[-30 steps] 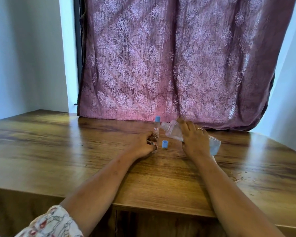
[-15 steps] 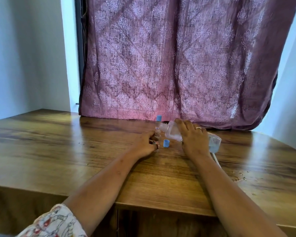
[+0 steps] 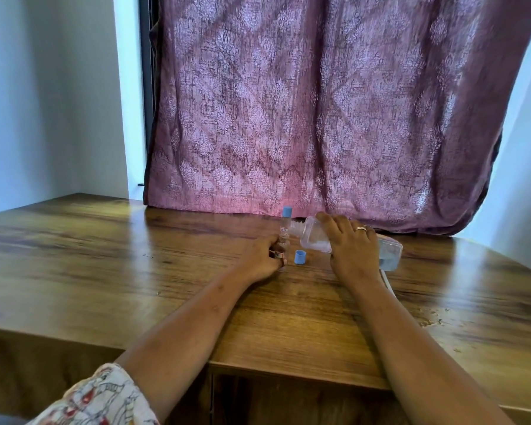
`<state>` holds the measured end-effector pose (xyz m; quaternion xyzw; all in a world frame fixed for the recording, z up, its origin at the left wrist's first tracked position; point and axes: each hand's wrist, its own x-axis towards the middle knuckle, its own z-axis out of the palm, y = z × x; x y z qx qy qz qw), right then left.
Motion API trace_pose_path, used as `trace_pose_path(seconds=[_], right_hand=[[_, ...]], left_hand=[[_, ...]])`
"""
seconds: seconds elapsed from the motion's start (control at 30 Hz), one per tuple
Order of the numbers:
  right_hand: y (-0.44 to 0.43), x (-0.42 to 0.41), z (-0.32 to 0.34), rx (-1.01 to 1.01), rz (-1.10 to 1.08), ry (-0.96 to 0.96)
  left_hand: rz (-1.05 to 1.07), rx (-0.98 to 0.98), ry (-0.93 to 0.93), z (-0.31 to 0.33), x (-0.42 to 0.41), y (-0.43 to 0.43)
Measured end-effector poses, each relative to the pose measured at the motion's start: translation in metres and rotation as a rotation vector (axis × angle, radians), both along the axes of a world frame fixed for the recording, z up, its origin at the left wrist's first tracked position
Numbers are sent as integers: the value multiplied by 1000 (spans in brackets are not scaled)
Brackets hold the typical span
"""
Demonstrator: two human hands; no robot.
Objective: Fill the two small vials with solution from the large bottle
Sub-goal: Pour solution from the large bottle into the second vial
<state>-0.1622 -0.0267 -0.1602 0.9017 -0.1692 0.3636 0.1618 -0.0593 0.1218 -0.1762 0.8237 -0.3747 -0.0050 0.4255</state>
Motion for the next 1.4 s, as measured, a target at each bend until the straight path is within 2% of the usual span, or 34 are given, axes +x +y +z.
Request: trace_pose_path(seconds=[0.13, 0.47, 1.4], right_hand=[[-1, 1, 0, -15, 6, -31], [1, -7, 8, 68, 7, 106], [-1, 5, 1, -74, -20, -27]], left_hand=[[1, -2, 0, 0, 0, 0], [-7, -13, 46, 1, -2, 1], [5, 23, 8, 6, -10, 4]])
